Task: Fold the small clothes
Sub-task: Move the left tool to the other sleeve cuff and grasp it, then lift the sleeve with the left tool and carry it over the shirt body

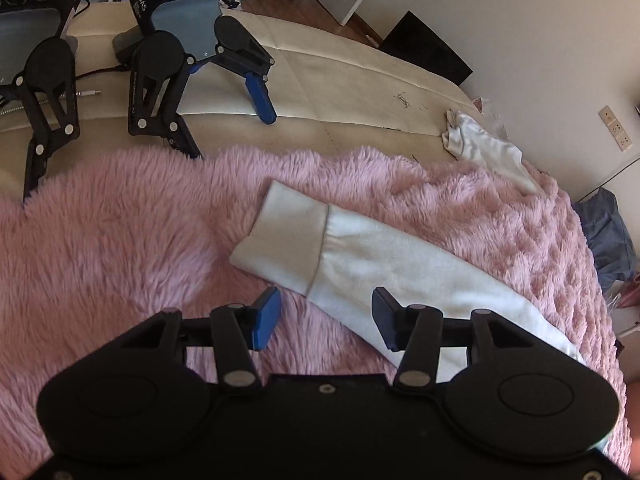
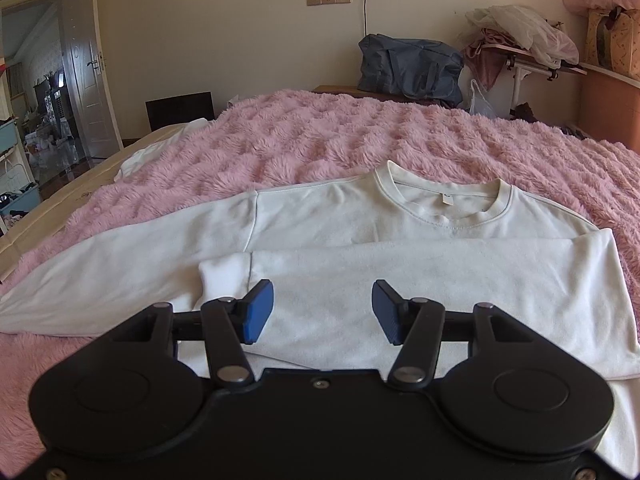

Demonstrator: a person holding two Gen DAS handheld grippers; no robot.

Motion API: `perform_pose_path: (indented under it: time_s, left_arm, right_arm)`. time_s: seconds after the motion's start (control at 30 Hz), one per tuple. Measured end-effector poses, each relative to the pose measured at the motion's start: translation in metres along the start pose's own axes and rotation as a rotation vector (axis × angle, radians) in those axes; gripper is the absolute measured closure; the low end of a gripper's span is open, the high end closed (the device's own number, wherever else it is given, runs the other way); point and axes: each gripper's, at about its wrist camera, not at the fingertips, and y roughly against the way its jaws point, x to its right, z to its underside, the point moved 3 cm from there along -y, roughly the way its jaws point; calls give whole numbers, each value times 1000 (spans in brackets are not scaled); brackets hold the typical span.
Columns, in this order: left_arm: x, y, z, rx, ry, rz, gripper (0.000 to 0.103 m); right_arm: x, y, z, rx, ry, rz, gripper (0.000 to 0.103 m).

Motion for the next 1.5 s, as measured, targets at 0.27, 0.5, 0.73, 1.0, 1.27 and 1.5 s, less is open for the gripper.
perform_pose_path:
  time_s: [0.27,0.5,0.73,1.0,1.27,1.5]
  left_arm:
    - [-2,-30,-8,0,24,38,57]
    - [11,-19,-13,73,-3,122,96]
    - [80,18,-25,140,-54,355,96]
    - [229,69,13,121,-236,681,96]
    - [346,75,112,-54,-307,876,96]
    - [422,71,229,-207,-332,993,96]
  right_arm:
    - [-6,-14,8,-49,5,5,47]
    - [-11,-21,10,-73,8,7,47]
    - [-3,-11,8,-56,-2,15,47]
    - [37,21,13,-30,-15,53,45]
    - [107,60,17,2,-89,133,45]
    - [161,103,26,12,-123,210,44]
